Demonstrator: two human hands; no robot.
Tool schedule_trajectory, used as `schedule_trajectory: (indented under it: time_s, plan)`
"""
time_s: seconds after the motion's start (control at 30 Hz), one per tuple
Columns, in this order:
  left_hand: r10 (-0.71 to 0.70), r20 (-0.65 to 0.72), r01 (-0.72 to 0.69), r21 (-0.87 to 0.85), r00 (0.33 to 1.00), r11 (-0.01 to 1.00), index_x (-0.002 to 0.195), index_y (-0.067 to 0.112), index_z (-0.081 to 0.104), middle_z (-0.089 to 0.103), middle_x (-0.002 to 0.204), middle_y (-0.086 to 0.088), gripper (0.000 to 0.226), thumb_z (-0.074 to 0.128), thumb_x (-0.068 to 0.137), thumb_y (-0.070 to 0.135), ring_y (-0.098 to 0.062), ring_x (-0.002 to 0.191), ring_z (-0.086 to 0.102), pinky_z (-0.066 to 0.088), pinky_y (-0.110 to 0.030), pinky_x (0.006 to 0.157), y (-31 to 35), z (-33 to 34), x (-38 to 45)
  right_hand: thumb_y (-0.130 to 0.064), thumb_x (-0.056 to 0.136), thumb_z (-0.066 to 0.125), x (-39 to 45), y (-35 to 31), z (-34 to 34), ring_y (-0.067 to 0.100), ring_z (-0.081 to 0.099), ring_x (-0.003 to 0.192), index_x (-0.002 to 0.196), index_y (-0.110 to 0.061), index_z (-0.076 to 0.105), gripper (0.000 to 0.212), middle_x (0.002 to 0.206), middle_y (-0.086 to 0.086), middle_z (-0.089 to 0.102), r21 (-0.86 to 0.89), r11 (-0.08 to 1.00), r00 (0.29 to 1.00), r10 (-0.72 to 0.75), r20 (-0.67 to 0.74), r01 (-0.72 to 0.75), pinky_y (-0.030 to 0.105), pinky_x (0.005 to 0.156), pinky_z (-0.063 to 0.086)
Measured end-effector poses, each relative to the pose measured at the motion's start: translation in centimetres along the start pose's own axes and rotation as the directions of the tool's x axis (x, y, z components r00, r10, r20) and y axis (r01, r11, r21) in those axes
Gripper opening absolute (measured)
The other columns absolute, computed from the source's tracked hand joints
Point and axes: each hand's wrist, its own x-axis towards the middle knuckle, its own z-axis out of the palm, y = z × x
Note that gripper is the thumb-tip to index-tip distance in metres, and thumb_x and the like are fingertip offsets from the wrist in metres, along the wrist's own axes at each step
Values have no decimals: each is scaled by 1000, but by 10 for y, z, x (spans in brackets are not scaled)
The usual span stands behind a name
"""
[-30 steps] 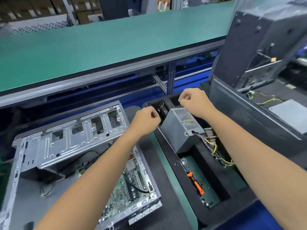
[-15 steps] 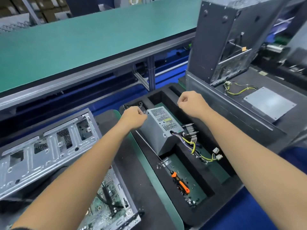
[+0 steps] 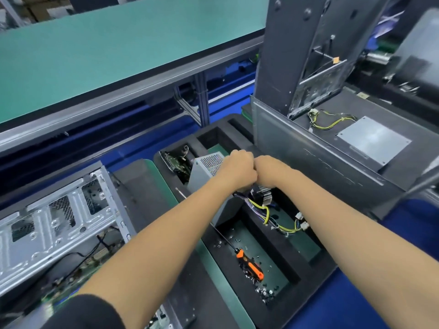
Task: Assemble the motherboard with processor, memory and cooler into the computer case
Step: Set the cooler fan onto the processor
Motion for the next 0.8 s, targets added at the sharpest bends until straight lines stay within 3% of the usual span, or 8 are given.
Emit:
schedule_trajectory:
  time_s: [0.13,0.33,0.47,0.57,0.63,0.73,0.8]
  plan:
    - [2,55,-10,154,999,988,101,3,59,60,107,-17,24,49,83,13,-33,100,55,40,-35,73,0,13,10,-16,80,66,12,6,13,31,54,110,120,-7,53,43,118,11,52,-92,996,999,5,47,0,36,78,47]
    - [61,139,-103,321,988,941,108,5,59,61,112,-14,26,43,90,16,-31,103,57,42,-36,77,-4,32,10,-18,71,77,25,16,34,28,46,118,132,-7,40,72,126,8,42,-266,959,988,-64,141,100,36,91,43]
    - [71,163,-124,341,984,932,112,5,58,62,116,-14,29,41,93,18,-31,107,58,43,-35,85,-2,37,14,-30,73,77,35,18,49,25,30,136,144,-11,38,83,143,8,34,-447,879,970,-58,238,163,33,114,25]
    - [76,184,-139,359,980,923,111,6,59,64,114,-14,29,41,91,18,-31,105,59,41,-36,88,2,39,16,-39,88,62,40,16,58,28,11,146,151,-18,28,75,158,7,18,-553,805,938,-11,348,215,40,121,7]
    - [55,216,-133,363,975,922,112,6,58,64,115,-14,31,41,90,17,-31,107,58,37,-37,94,3,42,17,-39,94,53,42,17,63,26,12,147,152,-18,25,68,159,6,19,-556,800,936,-21,352,227,42,121,3]
    - [49,233,-131,350,971,928,113,9,57,63,116,-12,30,42,89,18,-30,109,57,34,-38,97,4,45,18,-36,96,50,40,17,67,26,22,143,150,-17,29,62,156,7,26,-550,807,944,-25,329,214,41,120,11]
    - [65,214,-134,323,975,937,110,10,57,64,114,-12,27,42,89,18,-30,105,58,37,-36,89,3,45,18,-33,94,52,39,17,66,26,30,136,146,-17,36,57,149,8,34,-545,813,951,-35,308,206,39,114,22]
